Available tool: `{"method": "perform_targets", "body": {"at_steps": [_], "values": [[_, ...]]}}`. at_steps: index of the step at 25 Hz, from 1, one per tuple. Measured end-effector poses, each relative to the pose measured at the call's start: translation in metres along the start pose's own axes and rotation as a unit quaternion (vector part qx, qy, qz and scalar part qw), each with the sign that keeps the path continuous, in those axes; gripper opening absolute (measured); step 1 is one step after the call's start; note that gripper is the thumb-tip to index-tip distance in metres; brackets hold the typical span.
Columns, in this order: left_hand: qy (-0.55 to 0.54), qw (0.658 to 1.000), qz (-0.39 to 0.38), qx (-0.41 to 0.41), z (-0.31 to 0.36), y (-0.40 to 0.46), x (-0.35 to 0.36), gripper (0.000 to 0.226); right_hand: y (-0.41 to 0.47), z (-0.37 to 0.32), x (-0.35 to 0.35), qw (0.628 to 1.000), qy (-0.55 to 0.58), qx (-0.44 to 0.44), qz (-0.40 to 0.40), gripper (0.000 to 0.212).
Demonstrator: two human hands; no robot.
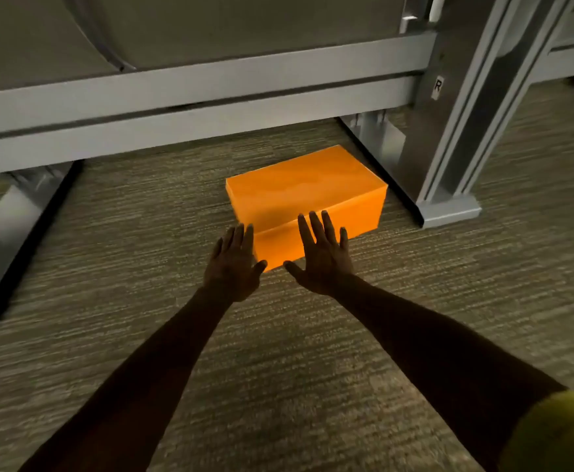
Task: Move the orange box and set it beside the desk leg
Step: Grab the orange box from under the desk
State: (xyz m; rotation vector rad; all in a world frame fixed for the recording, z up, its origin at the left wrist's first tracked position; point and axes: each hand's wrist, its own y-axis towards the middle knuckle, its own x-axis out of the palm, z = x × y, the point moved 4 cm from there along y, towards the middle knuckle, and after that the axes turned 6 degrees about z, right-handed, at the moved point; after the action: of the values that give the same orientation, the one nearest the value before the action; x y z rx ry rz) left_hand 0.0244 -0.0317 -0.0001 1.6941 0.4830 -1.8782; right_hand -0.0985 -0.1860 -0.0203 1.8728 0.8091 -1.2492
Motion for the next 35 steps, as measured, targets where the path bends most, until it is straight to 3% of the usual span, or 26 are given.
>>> {"method": "perform_targets", "body": {"at_steps": [3,9,14,17,21,26,29,35], "values": [[-0.001,0.999,-0.008,-0.032,-0.002,-0.001,0.011,0.083,0.019,-0.008,0.025,0.999,-0.017,-0.011,-0.039,0.1],[0.0,0.999,0.004,-0.033,-0.024,-0.017,0.0,0.081,0.063,-0.053,0.058,0.998,0.004,-0.048,-0.039,0.095],[0.001,0.997,0.008,-0.072,-0.053,-0.019,-0.016,0.078,0.088,-0.07,0.079,0.998,0.023,-0.01,-0.062,0.098],[0.004,0.997,0.006,-0.076,-0.052,-0.009,-0.009,0.078,0.09,-0.066,0.089,0.998,0.018,-0.014,-0.057,0.082],[-0.033,0.995,0.017,-0.091,-0.038,0.011,0.007,0.08,0.081,-0.047,0.09,0.998,0.004,-0.056,-0.02,0.06],[-0.088,0.991,0.025,-0.102,-0.019,0.001,0.024,0.08,0.051,-0.034,0.08,0.994,0.049,-0.097,0.015,0.063],[-0.04,0.998,0.031,-0.037,-0.029,-0.01,0.017,0.083,0.022,-0.024,0.071,0.988,0.039,-0.137,0.06,0.064],[-0.028,0.998,0.056,-0.022,-0.062,0.053,0.003,0.078,-0.003,0.017,0.059,0.97,-0.001,-0.239,0.043,0.066]]}}
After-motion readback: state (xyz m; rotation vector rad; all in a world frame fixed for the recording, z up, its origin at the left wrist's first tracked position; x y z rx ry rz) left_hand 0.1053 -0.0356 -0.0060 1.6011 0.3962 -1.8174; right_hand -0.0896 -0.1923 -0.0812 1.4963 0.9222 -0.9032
